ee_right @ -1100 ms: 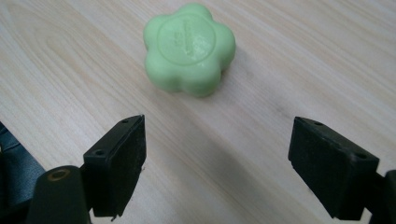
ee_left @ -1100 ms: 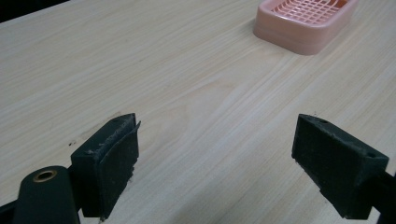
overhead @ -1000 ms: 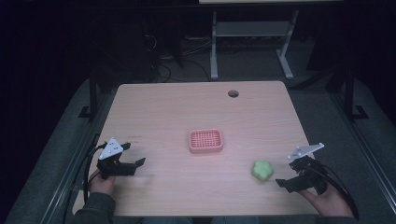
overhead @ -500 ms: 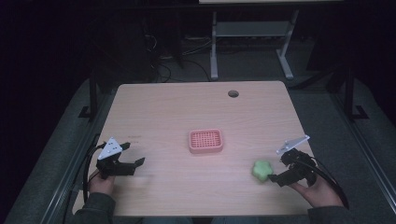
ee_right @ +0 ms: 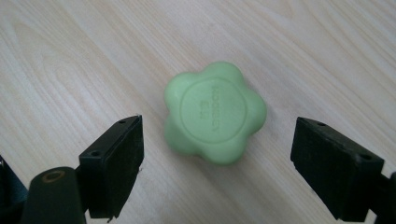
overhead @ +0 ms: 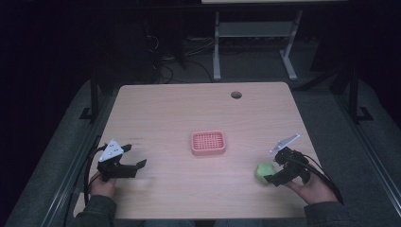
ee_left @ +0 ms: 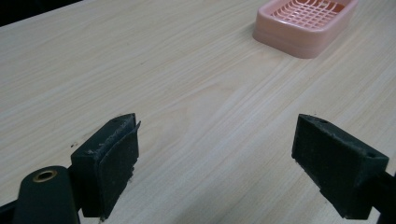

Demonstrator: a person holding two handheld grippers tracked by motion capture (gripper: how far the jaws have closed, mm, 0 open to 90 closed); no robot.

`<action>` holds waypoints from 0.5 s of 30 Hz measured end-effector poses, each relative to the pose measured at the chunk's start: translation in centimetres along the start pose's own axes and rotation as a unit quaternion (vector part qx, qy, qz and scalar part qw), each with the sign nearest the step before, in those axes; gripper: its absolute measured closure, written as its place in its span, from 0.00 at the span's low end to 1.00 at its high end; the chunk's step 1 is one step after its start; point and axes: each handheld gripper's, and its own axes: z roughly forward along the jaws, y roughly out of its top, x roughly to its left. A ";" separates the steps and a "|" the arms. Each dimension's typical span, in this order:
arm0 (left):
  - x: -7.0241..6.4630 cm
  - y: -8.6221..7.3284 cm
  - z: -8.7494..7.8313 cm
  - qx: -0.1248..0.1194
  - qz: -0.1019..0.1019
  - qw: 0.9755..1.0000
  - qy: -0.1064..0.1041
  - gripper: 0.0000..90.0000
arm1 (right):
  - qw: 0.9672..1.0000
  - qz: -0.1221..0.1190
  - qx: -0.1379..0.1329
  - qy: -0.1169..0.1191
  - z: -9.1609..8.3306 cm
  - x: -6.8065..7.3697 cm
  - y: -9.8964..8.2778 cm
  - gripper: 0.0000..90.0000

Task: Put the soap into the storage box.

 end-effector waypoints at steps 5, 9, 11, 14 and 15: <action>0.0 0.0 0.0 -0.001 0.000 1.000 0.000 0.16 | 1.000 -0.001 0.007 0.001 0.4 0.1 0.6 0.19; 0.0 0.0 0.0 0.000 0.000 1.000 0.000 0.16 | 1.000 -0.007 0.014 0.003 0.9 0.0 0.9 0.18; 0.0 0.0 0.0 0.000 -0.001 1.000 0.000 0.16 | 1.000 -0.004 0.016 0.002 1.0 0.0 0.9 0.18; 0.0 0.0 0.0 0.002 0.002 1.000 0.000 0.16 | 1.000 -0.007 0.022 0.005 1.5 0.0 1.2 0.18; 0.0 0.0 0.0 0.002 0.002 1.000 0.000 0.16 | 1.000 -0.007 0.022 0.005 1.5 0.0 1.2 0.18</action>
